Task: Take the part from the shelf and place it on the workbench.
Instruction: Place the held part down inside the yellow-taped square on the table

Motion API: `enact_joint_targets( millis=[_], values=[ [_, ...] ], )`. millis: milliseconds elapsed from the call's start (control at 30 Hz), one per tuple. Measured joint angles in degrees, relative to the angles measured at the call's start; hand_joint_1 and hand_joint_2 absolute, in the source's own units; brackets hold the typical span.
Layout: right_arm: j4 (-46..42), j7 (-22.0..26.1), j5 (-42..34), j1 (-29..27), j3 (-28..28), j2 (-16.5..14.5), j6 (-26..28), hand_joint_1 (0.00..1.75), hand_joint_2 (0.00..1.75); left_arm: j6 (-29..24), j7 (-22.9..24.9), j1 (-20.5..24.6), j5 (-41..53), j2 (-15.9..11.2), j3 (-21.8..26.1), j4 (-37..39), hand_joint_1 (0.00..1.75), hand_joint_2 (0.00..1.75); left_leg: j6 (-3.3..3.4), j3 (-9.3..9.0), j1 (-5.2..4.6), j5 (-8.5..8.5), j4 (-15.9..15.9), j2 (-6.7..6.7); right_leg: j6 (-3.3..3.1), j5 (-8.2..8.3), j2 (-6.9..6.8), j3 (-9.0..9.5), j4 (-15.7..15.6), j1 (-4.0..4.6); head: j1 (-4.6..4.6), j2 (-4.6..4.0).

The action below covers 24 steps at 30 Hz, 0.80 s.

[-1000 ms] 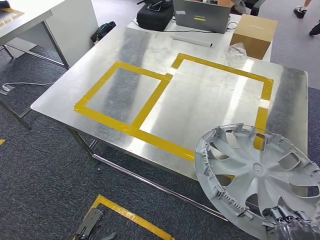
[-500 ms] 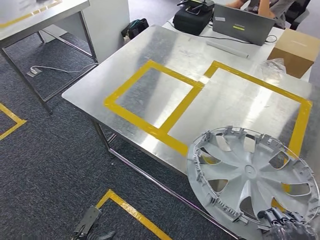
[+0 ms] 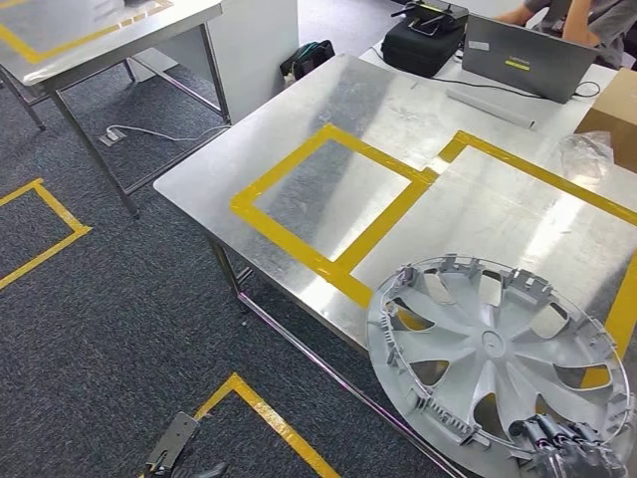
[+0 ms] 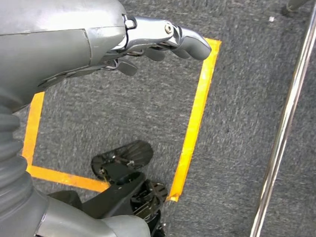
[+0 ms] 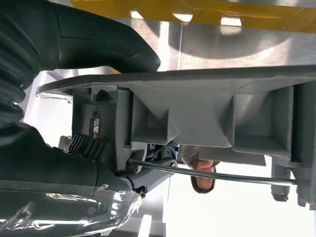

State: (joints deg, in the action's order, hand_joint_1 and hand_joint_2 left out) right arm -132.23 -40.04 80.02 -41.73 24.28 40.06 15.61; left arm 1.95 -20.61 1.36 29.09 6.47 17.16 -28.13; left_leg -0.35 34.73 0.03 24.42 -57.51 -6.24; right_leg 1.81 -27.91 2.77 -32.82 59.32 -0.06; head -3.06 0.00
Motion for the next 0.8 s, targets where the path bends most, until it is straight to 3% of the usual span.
enact_joint_targets(
  millis=[133,200,233,267,333,367,433,500,567,600,633,667,733,800],
  values=[
    [0.0,0.0,-0.2,0.0,0.0,0.0,0.0,1.75,1.75,0.0,0.0,0.0,-0.1,0.0,0.0,0.0,0.00,1.75,-0.17,-0.01,0.02,-0.03,0.0,-0.07,-0.19,0.11,-0.05,0.19,-0.1,0.01,0.04,0.00],
    [0.0,0.0,-0.7,0.0,0.2,0.0,0.1,1.75,1.75,-0.1,0.0,0.0,-0.2,-0.1,0.0,0.1,0.00,1.75,-0.52,0.33,-0.14,0.74,-0.9,1.29,-0.75,0.47,-0.20,0.59,-0.6,-0.15,0.20,0.00],
    [0.0,0.0,-1.0,0.0,0.3,0.0,0.1,1.75,1.75,-0.1,0.0,0.1,-0.3,-0.1,-0.2,0.3,0.00,1.75,-0.80,2.53,-0.19,2.64,-5.2,2.68,-1.14,0.55,-0.21,0.81,-0.8,-0.21,0.31,0.00],
    [0.0,0.0,-1.2,0.1,0.5,0.0,0.1,1.75,1.75,-0.2,-0.1,0.3,-0.5,-0.2,-0.3,0.5,0.00,1.75,-0.90,2.47,-0.11,2.67,-5.1,3.39,-1.19,0.28,0.29,1.04,-0.8,-0.18,0.40,0.00],
    [0.1,0.0,-1.1,0.3,0.7,0.0,0.2,1.75,1.75,-0.3,-0.2,0.6,-0.7,-0.3,-0.6,1.0,0.00,1.75,-0.68,1.92,0.04,2.12,-4.2,3.70,-0.77,-0.45,1.70,1.14,-0.8,-0.12,0.46,0.00],
    [0.1,0.0,-1.1,0.4,0.8,0.0,0.3,1.75,1.75,-0.4,-0.3,0.6,-0.8,-0.4,-0.6,1.1,0.00,1.75,-0.33,-0.41,0.08,0.35,0.2,3.31,-0.29,-0.76,2.48,1.17,-0.9,-0.14,0.43,0.00],
    [0.2,0.0,-1.1,0.3,0.8,0.0,0.3,1.75,1.75,-0.5,-0.4,0.7,-0.8,-0.4,-0.8,1.2,0.00,1.75,0.32,-0.71,0.14,0.46,0.4,4.24,0.26,-1.19,2.19,1.08,-0.6,-0.22,0.36,0.00],
    [0.2,0.0,-1.1,0.4,0.8,0.0,0.4,1.75,1.75,-0.6,-0.6,0.8,-0.8,-0.5,-0.9,1.2,0.00,1.75,0.92,-1.17,0.28,0.62,0.7,5.24,0.75,-3.45,0.04,-0.80,3.5,-0.12,0.15,0.00],
    [0.3,0.0,-1.2,0.6,0.7,0.0,0.5,1.75,1.75,-0.6,-0.7,0.7,-0.9,-0.5,-1.0,1.4,0.00,1.75,1.26,-1.65,0.22,1.06,0.7,6.30,1.18,-6.69,-1.79,-4.98,11.2,-0.12,0.05,0.00],
    [0.4,0.0,-1.3,0.6,0.7,0.0,0.6,1.75,1.75,-0.6,-0.7,0.7,-0.9,-0.5,-1.0,1.5,0.00,1.75,1.31,-1.91,0.20,1.31,0.7,6.89,1.36,-7.45,-2.10,-6.83,14.2,-0.18,0.05,0.00],
    [0.5,0.0,-1.3,0.6,0.7,0.0,0.6,1.75,1.75,-0.7,-0.7,0.7,-0.9,-0.6,-1.0,1.6,0.00,1.75,1.29,-2.21,0.19,1.58,0.7,7.47,1.48,-7.11,-2.27,-7.80,15.3,-0.24,0.06,0.00],
    [0.5,0.0,-1.3,0.6,0.7,0.0,0.6,1.75,1.75,-0.7,-0.7,0.7,-0.9,-0.6,-1.0,1.7,0.00,1.75,1.23,-2.59,0.20,1.88,0.7,8.04,1.55,-5.60,-2.48,-7.54,14.0,-0.30,0.05,0.00],
    [0.6,0.0,-1.3,0.6,0.7,0.0,0.6,1.75,1.75,-0.7,-0.7,0.7,-0.9,-0.5,-1.0,1.8,0.00,1.75,0.91,-3.53,0.19,2.55,0.7,9.07,1.53,-1.19,-4.12,-4.34,6.5,-0.34,0.04,0.00],
    [0.6,0.0,-1.4,0.7,0.7,0.0,0.7,1.75,1.75,-0.7,-0.7,0.7,-1.0,-0.6,-1.0,1.8,0.00,1.75,0.31,-4.29,-0.05,3.19,0.7,9.89,1.05,1.29,-5.48,-1.49,0.7,-0.15,0.10,0.00]
  ],
)
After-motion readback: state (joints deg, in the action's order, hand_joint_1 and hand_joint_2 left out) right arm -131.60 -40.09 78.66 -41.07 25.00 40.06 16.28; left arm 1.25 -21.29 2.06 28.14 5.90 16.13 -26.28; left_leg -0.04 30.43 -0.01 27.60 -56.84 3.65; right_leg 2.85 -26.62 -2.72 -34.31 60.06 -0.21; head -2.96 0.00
